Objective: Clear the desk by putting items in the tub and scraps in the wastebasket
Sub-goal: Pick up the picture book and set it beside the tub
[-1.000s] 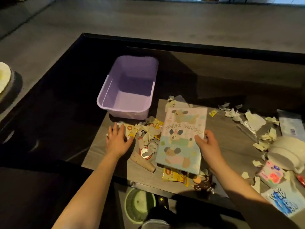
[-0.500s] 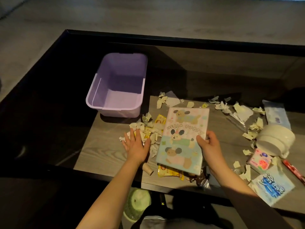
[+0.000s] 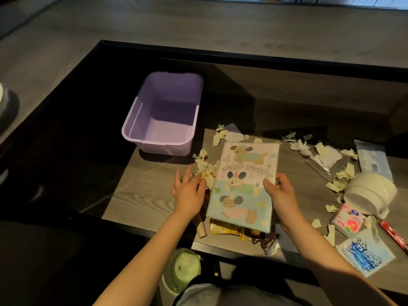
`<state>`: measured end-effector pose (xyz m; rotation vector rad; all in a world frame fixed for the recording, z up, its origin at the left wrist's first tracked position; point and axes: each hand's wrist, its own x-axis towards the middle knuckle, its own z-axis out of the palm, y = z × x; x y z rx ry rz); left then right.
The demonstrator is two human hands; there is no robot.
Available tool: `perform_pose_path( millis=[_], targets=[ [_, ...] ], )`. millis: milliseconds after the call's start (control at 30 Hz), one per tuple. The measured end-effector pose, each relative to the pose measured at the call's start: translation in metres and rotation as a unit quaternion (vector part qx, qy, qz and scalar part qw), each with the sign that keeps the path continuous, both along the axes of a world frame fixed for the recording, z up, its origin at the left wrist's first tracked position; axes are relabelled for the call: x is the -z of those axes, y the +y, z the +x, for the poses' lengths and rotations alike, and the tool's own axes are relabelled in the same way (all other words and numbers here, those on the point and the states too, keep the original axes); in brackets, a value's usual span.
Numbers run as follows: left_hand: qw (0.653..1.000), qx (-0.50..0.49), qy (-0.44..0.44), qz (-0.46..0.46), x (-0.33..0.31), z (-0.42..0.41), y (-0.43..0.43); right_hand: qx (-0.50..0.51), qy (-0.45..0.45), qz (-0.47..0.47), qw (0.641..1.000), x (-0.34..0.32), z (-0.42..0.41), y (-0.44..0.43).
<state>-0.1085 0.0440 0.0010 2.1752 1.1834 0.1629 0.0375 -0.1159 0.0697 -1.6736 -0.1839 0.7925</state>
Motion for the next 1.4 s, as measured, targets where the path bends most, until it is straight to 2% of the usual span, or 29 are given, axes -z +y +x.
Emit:
perform_pose_path(
  millis=[67, 133, 200, 267, 400, 467, 667, 833, 933, 1033, 1233, 1333, 1400],
  targets=[
    [0.997, -0.021, -0.065, -0.041, -0.005, -0.011, 0.001, -0.031, 0.018, 0.002, 0.999, 0.001, -0.007, 0.008],
    [0.979, -0.071, -0.128, -0.139, -0.013, -0.021, 0.001, -0.066, 0.026, 0.004, 0.997, 0.005, -0.018, 0.02],
    [0.964, -0.102, -0.146, -0.199, -0.019, -0.028, 0.003, -0.101, 0.034, 0.004, 0.994, 0.013, -0.032, 0.035],
    [0.958, -0.131, -0.144, -0.21, -0.021, -0.038, 0.008, -0.128, 0.039, 0.0, 0.991, 0.02, -0.049, 0.05],
    [0.954, -0.196, -0.104, -0.199, -0.013, -0.07, 0.028, -0.174, 0.04, -0.034, 0.983, 0.034, -0.087, 0.077],
    [0.955, -0.209, -0.078, -0.197, -0.013, -0.087, 0.04, -0.2, 0.009, -0.067, 0.977, 0.039, -0.103, 0.093],
    [0.957, -0.242, -0.028, -0.158, -0.011, -0.116, 0.08, -0.307, 0.014, -0.14, 0.941, 0.041, -0.132, 0.145],
    [0.967, -0.228, 0.055, -0.103, -0.009, -0.122, 0.113, -0.398, 0.047, -0.131, 0.907, 0.032, -0.137, 0.17],
    [0.969, -0.203, 0.113, -0.089, -0.005, -0.12, 0.126, -0.411, 0.071, -0.124, 0.9, 0.032, -0.139, 0.176],
    [0.972, -0.178, 0.134, -0.079, 0.001, -0.119, 0.132, -0.42, 0.069, -0.109, 0.898, 0.031, -0.14, 0.173],
    [0.968, -0.143, 0.203, -0.021, 0.003, -0.114, 0.125, -0.439, -0.013, -0.152, 0.885, 0.041, -0.136, 0.177],
    [0.971, -0.119, 0.207, 0.014, 0.004, -0.114, 0.123, -0.459, -0.059, -0.176, 0.869, 0.048, -0.132, 0.181],
    [0.973, -0.096, 0.211, 0.019, 0.003, -0.112, 0.121, -0.464, -0.06, -0.187, 0.864, 0.05, -0.128, 0.183]
  ],
)
